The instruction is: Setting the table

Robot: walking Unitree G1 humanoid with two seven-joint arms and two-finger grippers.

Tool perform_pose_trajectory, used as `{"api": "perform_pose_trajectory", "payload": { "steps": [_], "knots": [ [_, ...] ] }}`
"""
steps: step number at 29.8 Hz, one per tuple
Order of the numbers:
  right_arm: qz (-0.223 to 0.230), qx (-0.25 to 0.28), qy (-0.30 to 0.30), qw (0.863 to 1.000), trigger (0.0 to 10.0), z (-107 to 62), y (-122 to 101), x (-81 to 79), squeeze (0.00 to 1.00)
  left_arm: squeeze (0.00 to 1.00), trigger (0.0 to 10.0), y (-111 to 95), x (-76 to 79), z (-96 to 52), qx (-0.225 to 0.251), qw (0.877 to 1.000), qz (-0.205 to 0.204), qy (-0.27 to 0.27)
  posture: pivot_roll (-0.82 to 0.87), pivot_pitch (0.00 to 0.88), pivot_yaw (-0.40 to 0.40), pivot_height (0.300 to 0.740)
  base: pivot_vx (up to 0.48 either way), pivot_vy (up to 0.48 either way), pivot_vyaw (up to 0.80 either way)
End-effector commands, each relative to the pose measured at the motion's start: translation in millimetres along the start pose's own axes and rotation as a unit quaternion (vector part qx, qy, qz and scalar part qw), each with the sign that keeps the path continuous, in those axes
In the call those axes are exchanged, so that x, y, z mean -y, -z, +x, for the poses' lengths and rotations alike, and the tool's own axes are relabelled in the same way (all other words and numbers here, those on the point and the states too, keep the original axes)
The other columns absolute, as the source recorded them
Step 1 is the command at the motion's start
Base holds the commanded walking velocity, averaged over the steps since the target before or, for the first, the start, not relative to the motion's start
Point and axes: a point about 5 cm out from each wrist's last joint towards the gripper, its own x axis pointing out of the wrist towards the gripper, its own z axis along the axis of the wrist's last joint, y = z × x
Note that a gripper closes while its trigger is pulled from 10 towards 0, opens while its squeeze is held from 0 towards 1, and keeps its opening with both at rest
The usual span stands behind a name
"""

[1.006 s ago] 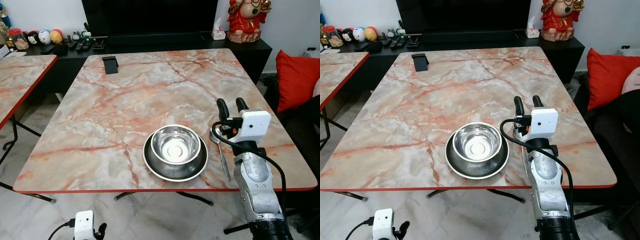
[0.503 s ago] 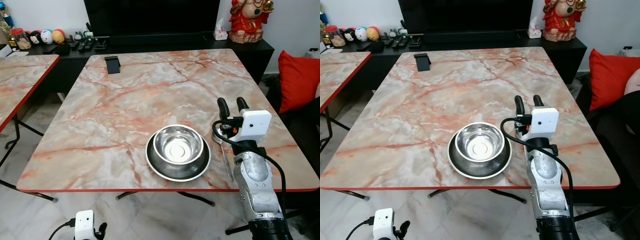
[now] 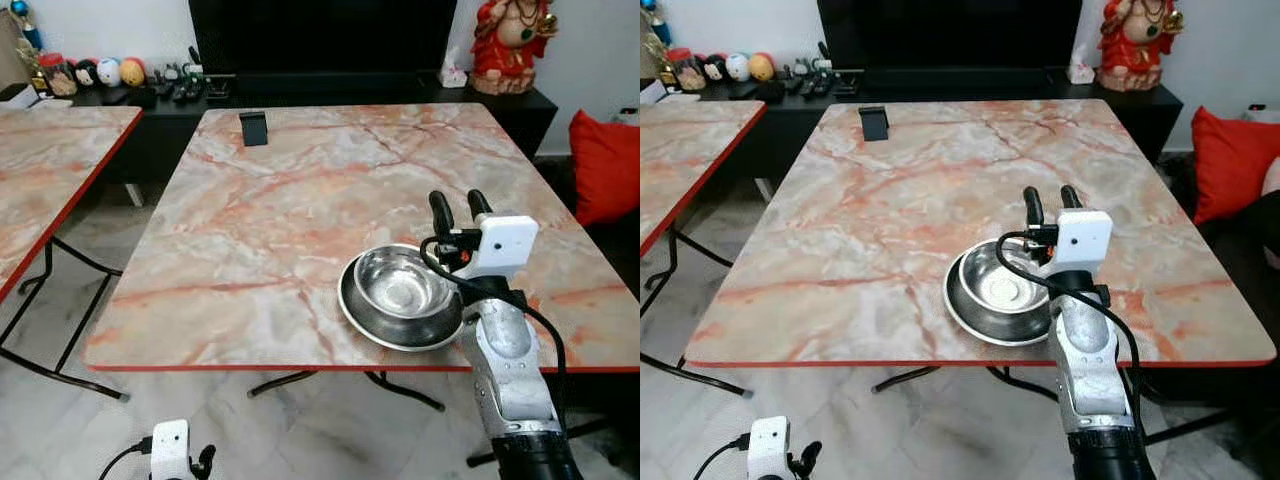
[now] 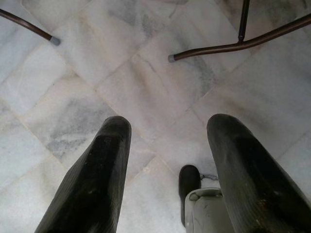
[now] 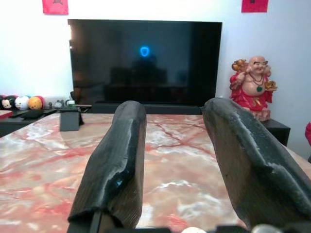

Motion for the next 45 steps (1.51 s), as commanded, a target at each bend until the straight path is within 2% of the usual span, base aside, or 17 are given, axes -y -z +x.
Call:
{"api": "perform_pose_trajectory", "payload": {
  "steps": [1, 45],
  "knots": [
    [0.002, -0.005, -0.001, 1.000, 10.0, 0.9, 1.3, -0.7, 0.00, 0.00, 10.0, 1.7, -2.4, -0.3, -0.007, 1.000, -0.004, -0.008, -0.10, 0.000, 0.034, 0.740, 0.000, 0.319, 0.00],
    [0.013, -0.004, -0.008, 1.000, 10.0, 2.1, 2.3, -9.2, 0.00, 0.00, 10.0, 3.6, -9.2, -1.6, -0.011, 1.000, 0.000, -0.008, -0.11, 0.000, 0.042, 0.740, 0.000, 0.331, 0.00]
  ]
}}
